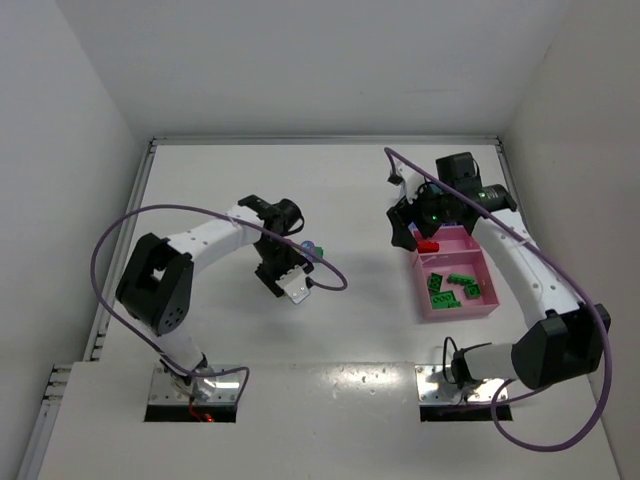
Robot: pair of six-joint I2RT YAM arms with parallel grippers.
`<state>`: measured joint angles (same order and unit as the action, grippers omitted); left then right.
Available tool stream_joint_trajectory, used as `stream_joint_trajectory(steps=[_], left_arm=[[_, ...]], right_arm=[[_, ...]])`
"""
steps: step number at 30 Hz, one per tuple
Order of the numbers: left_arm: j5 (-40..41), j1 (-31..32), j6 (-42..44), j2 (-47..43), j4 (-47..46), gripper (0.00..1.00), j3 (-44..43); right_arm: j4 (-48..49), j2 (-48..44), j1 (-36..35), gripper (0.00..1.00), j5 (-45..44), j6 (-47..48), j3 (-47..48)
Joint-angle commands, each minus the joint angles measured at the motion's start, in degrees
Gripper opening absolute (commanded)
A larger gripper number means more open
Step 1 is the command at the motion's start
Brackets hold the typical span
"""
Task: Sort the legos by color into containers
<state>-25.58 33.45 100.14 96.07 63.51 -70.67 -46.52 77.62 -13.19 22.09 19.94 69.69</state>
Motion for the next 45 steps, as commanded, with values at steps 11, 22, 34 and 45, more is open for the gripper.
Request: stream_joint_trajectory(steps=[11,22,34,45], left_arm=[[3.3,0.2,15.9,6.9,3.0,0.6,-4.2],[3.7,0.2,16.4,9.1,1.0,0.59,-3.0],[6.1,0.2,18.9,10.8,-2.6,0.58,0.6],[6.8,0.2,22.8,11.9,-5.3,0.54,0.8]], right_arm=[[0.7,-3.1,5.0,0.81,3.1,-2.8,-1.2],[1.3,-2.0,6.6,0.81,4.8,-4.6,-1.2],[1.3,-1.5,8.3,0.81,6.6,-5.6,-0.7],[1.3,-1.5,8.8,0.81,6.0,-5.6,-2.4]])
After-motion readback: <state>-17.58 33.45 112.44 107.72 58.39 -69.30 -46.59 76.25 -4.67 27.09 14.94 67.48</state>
